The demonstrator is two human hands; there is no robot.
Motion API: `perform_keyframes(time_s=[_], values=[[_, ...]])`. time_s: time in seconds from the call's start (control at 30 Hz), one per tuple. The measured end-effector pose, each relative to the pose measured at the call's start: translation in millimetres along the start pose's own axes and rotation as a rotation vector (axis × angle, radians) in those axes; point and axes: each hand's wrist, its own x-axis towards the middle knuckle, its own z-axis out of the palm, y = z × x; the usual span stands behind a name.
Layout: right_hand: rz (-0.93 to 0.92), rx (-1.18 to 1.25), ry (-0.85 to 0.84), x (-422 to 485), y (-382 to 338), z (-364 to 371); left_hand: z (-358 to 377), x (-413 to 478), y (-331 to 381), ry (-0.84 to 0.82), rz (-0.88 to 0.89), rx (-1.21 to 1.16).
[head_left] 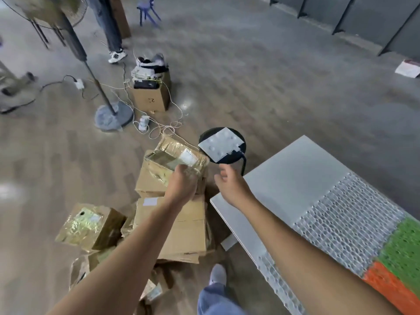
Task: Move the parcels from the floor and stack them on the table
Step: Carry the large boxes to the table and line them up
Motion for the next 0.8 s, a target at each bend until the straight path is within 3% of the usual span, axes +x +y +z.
perform_keyframes(time_s=[0.2,0.37,0.63,0.8], values=[[-0.029,-0.19,-0.072,112,0,23,12,114,-58,0.019,-0.286,-0.208],[-0.012,-0.308,-0.118,196,13,52,27,171,-100,-0.001,-0.486,-0.215],[0.08,-0.385,-0.265,256,50,92,53,208,-140,-0.014,-0.534,-0.209],[0.089,-0.236,-0.187,242,40,90,36,190,-129,-0.013,-0.401,-0.242]])
